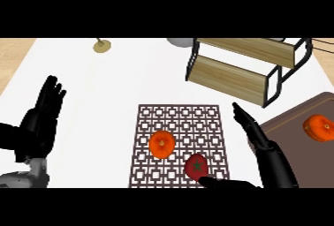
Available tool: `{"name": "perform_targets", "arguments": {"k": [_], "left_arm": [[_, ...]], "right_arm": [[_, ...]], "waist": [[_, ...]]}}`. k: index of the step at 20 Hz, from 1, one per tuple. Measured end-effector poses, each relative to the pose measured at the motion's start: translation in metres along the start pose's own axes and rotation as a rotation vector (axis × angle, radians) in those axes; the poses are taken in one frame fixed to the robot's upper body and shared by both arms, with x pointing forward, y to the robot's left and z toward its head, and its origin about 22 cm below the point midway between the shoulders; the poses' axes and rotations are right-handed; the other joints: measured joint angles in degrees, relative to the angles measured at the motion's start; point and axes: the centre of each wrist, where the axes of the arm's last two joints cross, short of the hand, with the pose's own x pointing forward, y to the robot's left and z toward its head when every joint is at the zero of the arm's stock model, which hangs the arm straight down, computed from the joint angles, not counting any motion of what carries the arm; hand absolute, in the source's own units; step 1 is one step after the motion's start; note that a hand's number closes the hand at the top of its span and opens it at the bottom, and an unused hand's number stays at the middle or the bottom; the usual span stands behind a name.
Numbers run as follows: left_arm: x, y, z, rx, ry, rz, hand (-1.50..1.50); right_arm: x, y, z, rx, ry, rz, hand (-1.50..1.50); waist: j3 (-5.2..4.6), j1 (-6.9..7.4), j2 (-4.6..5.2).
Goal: Pick the tomato from the placemat and place it in the tiered shelf
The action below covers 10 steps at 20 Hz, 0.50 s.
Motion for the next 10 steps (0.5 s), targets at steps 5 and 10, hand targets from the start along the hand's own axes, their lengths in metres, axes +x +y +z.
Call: {"name": "perform_targets", "arguments": {"k": [5, 10], "left_arm": [[0.001, 0.0, 0.001, -0.008, 0.002, -0.01, 0.0], [0.001, -0.007, 0.0, -0.024, 0.001, -0.008, 0.0]], "right_arm": [[0.015, -0.014, 0.004, 0.13, 0.109, 0.291, -1.5], [0.033, -0.017, -0.008, 0.173, 0.221, 0.585, -1.5]], "waist": [[-0.26, 0.36, -0.16], [-0.38, 1.25, 0.01]]}}
